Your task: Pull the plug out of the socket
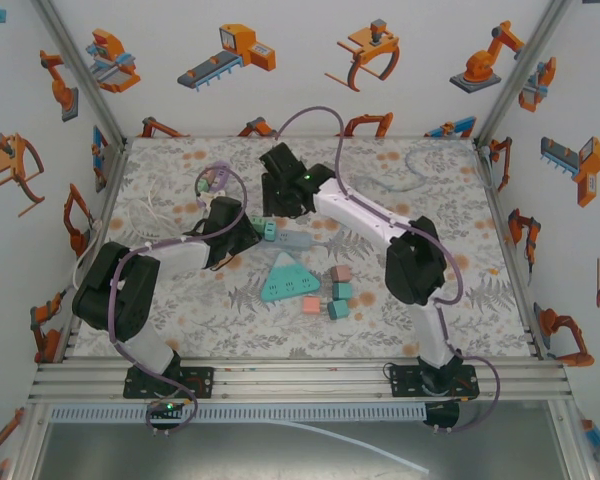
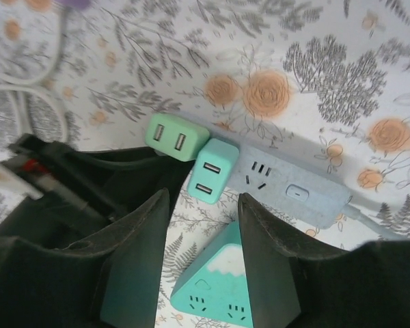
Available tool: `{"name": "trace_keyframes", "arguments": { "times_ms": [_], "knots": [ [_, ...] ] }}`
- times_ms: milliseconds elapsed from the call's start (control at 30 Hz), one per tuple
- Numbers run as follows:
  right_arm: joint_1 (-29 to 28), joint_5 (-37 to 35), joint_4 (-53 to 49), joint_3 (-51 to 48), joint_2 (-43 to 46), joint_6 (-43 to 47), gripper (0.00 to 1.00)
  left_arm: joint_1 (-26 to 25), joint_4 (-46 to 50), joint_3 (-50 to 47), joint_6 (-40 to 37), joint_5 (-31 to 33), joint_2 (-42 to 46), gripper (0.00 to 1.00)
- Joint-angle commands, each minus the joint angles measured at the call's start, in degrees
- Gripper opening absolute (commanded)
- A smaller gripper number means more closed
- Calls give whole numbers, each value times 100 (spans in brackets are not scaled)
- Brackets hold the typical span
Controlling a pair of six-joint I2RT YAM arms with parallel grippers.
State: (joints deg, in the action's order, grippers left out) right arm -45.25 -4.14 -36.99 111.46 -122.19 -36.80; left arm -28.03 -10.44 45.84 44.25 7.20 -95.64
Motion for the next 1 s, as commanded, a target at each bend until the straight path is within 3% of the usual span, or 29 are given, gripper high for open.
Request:
{"name": "trace_keyframes", "arguments": {
  "times_ms": [0, 333, 633, 967],
  "knots": [
    [-110, -32, -318, 319, -304, -329, 45, 52, 941, -400, -319, 572, -682, 43],
    [-167, -409, -687, 770, -938, -652, 47, 52, 894, -402, -335, 581, -705, 43],
    [-207, -732, -731, 936, -1215, -706, 35, 52, 787, -435, -382, 529, -773, 43],
    [-342, -1051, -1196, 1463, -1549, -1025, 31, 52, 531, -539, -378, 422, -842, 43]
  ]
}}
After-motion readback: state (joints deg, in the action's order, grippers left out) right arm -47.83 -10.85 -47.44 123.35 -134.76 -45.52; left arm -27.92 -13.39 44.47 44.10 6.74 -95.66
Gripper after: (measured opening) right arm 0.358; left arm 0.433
